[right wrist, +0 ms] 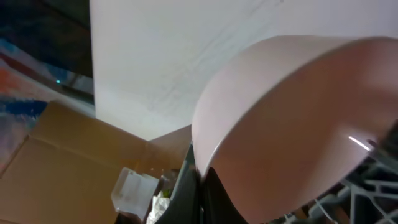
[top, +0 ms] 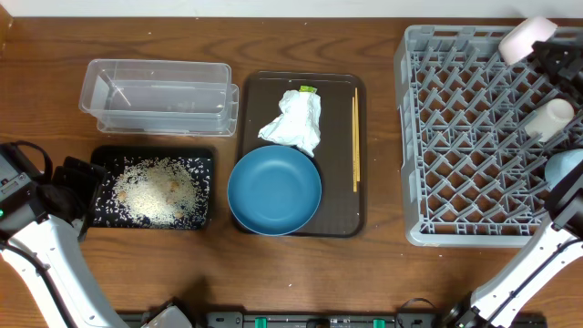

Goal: Sort waste into correct bins and load items into the dishwasher rack

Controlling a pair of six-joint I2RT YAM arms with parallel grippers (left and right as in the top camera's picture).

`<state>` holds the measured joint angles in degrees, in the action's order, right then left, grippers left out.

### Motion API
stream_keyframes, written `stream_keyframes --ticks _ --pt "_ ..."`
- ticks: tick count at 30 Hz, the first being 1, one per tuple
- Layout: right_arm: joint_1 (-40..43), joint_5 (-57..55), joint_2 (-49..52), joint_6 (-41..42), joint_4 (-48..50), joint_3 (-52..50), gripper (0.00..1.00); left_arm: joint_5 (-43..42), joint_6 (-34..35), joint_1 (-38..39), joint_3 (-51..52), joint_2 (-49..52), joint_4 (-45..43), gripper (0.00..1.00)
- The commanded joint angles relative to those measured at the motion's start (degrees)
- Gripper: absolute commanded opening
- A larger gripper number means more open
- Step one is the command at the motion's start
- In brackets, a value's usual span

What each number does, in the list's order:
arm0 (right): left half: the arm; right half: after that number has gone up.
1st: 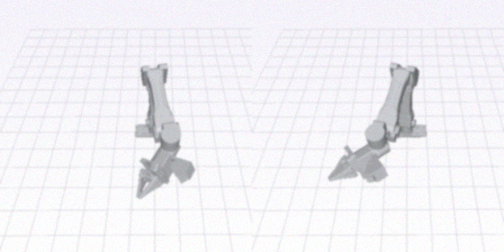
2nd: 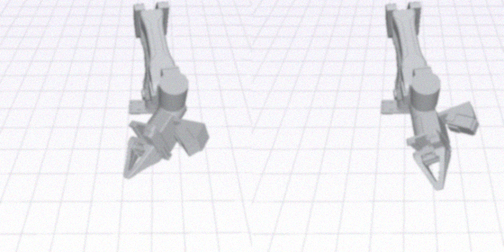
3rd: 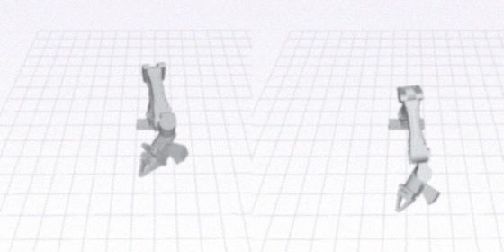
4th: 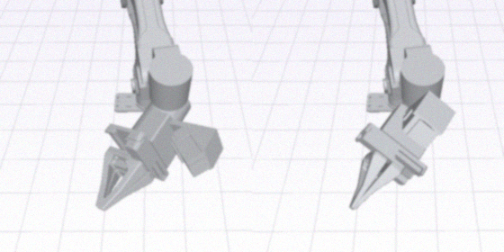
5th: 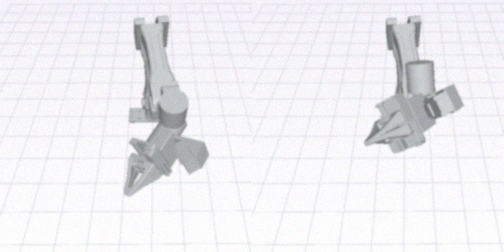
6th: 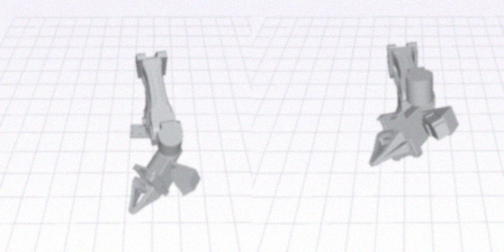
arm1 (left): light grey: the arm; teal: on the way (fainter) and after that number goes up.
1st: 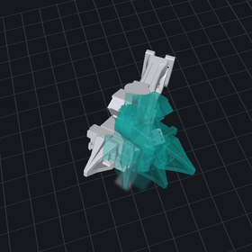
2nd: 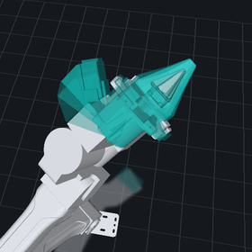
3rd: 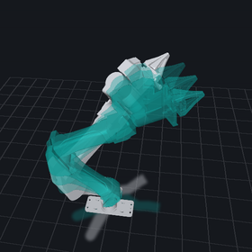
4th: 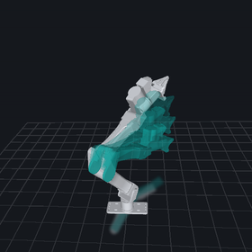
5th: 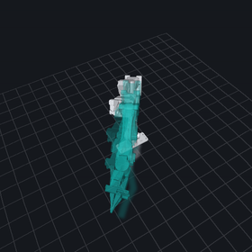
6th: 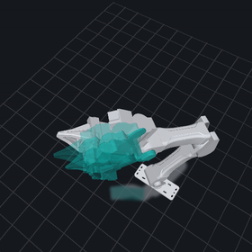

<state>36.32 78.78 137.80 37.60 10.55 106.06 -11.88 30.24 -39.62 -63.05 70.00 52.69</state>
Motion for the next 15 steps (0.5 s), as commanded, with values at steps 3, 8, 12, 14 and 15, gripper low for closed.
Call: stream_keyframes --ticks 3,8,12,14,15 --pt "1.51 1.90 1.22 3.04 0.52 0.11 0.01 -0.07 0.50 -0.22 -0.94 0.00 0.22 0.89" --pt "3.21 2.95 1.01 10.36 8.31 0.11 0.01 -0.04 0.50 -0.22 -0.94 0.00 0.22 0.89" --pt "4.46 3.43 -0.46 17.86 16.24 0.11 0.12 -0.04 0.50 -0.22 -0.94 0.00 0.22 0.89" --pt "4.94 3.37 -1.55 20.57 18.95 0.11 0.18 -0.04 0.50 -0.22 -0.94 0.00 0.22 0.89" --pt "5.11 3.37 -2.14 21.70 19.87 0.11 0.20 -0.04 0.50 -0.22 -0.94 0.00 0.22 0.89"
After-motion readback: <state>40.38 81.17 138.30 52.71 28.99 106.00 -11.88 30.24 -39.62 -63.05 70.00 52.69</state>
